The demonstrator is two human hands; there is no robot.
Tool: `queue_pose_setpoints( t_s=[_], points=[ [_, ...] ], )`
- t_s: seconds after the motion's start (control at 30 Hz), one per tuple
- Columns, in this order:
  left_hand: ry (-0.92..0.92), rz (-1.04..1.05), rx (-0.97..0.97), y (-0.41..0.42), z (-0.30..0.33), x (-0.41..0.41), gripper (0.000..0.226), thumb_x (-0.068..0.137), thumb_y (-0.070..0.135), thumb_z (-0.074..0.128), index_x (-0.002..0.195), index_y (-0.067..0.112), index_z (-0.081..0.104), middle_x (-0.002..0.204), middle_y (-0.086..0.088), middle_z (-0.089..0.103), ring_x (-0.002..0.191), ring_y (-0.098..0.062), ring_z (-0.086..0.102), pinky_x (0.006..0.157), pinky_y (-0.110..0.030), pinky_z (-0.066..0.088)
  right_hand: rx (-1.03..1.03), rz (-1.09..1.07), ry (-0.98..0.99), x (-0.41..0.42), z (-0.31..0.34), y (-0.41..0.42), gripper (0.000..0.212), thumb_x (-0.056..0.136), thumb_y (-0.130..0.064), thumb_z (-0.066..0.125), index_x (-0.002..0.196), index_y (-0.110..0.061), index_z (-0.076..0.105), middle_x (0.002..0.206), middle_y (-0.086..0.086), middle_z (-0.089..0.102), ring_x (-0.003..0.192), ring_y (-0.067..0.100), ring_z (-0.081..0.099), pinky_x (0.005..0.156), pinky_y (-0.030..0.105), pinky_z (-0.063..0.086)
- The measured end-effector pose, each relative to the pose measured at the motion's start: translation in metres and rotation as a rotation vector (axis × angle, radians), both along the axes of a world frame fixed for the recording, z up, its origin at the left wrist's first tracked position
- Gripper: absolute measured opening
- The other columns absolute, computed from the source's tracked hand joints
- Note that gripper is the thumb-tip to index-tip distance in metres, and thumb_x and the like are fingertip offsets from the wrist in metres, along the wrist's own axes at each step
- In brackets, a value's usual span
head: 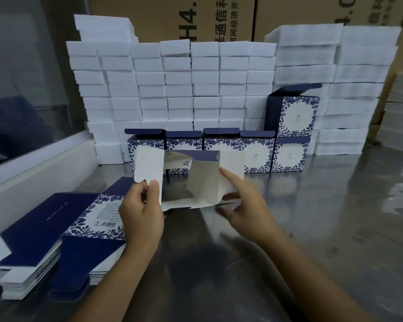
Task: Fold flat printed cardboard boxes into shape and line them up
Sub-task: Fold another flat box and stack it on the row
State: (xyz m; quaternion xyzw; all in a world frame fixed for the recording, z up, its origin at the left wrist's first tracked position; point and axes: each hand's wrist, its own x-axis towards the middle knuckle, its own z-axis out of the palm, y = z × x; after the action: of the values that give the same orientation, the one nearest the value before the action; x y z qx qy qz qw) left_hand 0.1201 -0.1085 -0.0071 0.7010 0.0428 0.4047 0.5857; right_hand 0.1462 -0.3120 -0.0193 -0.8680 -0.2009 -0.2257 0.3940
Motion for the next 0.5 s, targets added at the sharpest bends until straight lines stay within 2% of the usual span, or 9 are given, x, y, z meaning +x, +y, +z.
queue_pose_setpoints(
  t_s=[0.07, 0.13, 0.17, 0.2, 0.23, 0.27, 0.33, 0.4, 0.5],
  points=[
    [-0.008, -0.015, 0.021, -0.002, -0.001, 0.001, 0.027, 0.100, 0.025, 0.053, 0.073, 0.020, 0.055, 0.076, 0.001, 0.060, 0.070, -0.020, 0.059, 0.049, -0.033, 0.053, 0.049, 0.016, 0.005, -0.001, -0.001, 0.004, 0.066, 0.076, -0.037, 0.085, 0.135, -0.038, 0.055, 0.118, -0.015, 0.057, 0.100, 0.008, 0.060, 0.090, 0.034, 0.052],
    [-0.024, -0.033, 0.030, -0.003, -0.002, 0.001, 0.027, 0.100, 0.023, 0.053, 0.073, 0.021, 0.055, 0.075, 0.000, 0.061, 0.064, -0.024, 0.061, 0.042, -0.019, 0.048, 0.181, 0.018, -0.017, -0.001, 0.002, 0.007, 0.030, 0.083, -0.040, 0.077, 0.111, -0.033, 0.069, 0.102, -0.011, 0.069, 0.093, 0.012, 0.063, 0.085, 0.038, 0.055],
    [-0.033, -0.042, 0.044, -0.005, -0.003, 0.000, 0.028, 0.100, 0.021, 0.053, 0.072, 0.022, 0.054, 0.073, 0.000, 0.061, 0.061, -0.025, 0.061, 0.041, -0.016, 0.046, 0.234, -0.002, -0.045, -0.001, 0.004, 0.007, 0.009, 0.087, -0.038, 0.073, 0.096, -0.034, 0.071, 0.088, -0.017, 0.070, 0.085, 0.010, 0.064, 0.078, 0.038, 0.055],
    [-0.044, -0.049, 0.069, -0.006, -0.003, -0.001, 0.028, 0.100, 0.021, 0.054, 0.072, 0.023, 0.054, 0.071, 0.001, 0.060, 0.061, -0.021, 0.062, 0.042, -0.014, 0.046, 0.262, -0.040, -0.081, -0.001, 0.005, 0.006, 0.010, 0.090, -0.036, 0.071, 0.080, -0.036, 0.068, 0.075, -0.022, 0.066, 0.076, 0.006, 0.063, 0.071, 0.035, 0.054],
    [-0.059, -0.053, 0.104, -0.008, -0.003, -0.003, 0.028, 0.100, 0.023, 0.054, 0.072, 0.027, 0.054, 0.071, 0.005, 0.060, 0.063, -0.016, 0.062, 0.044, -0.012, 0.045, 0.270, -0.088, -0.116, -0.001, 0.006, 0.005, 0.022, 0.091, -0.034, 0.071, 0.070, -0.037, 0.063, 0.066, -0.023, 0.062, 0.070, 0.006, 0.062, 0.066, 0.033, 0.053],
    [-0.075, -0.057, 0.149, -0.010, -0.003, -0.004, 0.027, 0.100, 0.027, 0.053, 0.073, 0.030, 0.053, 0.071, 0.010, 0.059, 0.067, -0.009, 0.063, 0.049, -0.010, 0.045, 0.283, -0.133, -0.143, -0.001, 0.006, 0.005, 0.026, 0.091, -0.032, 0.071, 0.068, -0.037, 0.060, 0.063, -0.023, 0.060, 0.067, 0.006, 0.061, 0.063, 0.032, 0.053],
    [-0.093, -0.075, 0.267, -0.011, -0.004, -0.005, 0.024, 0.097, 0.037, 0.048, 0.073, 0.032, 0.050, 0.068, 0.012, 0.056, 0.069, -0.001, 0.058, 0.054, -0.010, 0.040, 0.334, -0.191, -0.177, -0.001, 0.008, 0.005, 0.017, 0.090, -0.030, 0.072, 0.077, -0.036, 0.064, 0.067, -0.022, 0.063, 0.068, 0.004, 0.063, 0.062, 0.031, 0.055],
    [-0.068, -0.096, 0.412, -0.011, -0.008, -0.004, 0.028, 0.097, 0.047, 0.044, 0.073, 0.033, 0.046, 0.063, 0.011, 0.050, 0.063, -0.003, 0.053, 0.052, -0.017, 0.034, 0.395, -0.204, -0.184, -0.001, 0.008, 0.005, 0.009, 0.088, -0.032, 0.074, 0.083, -0.036, 0.068, 0.072, -0.023, 0.066, 0.070, 0.001, 0.064, 0.061, 0.028, 0.055],
    [-0.006, -0.060, 0.562, -0.010, -0.014, -0.002, 0.039, 0.095, 0.052, 0.041, 0.063, 0.030, 0.034, 0.053, 0.011, 0.038, 0.052, -0.002, 0.048, 0.047, -0.015, 0.023, 0.413, -0.243, -0.215, -0.001, 0.009, 0.005, 0.024, 0.081, -0.032, 0.081, 0.083, -0.045, 0.061, 0.074, -0.024, 0.065, 0.072, 0.001, 0.062, 0.060, 0.021, 0.051]
  ],
)
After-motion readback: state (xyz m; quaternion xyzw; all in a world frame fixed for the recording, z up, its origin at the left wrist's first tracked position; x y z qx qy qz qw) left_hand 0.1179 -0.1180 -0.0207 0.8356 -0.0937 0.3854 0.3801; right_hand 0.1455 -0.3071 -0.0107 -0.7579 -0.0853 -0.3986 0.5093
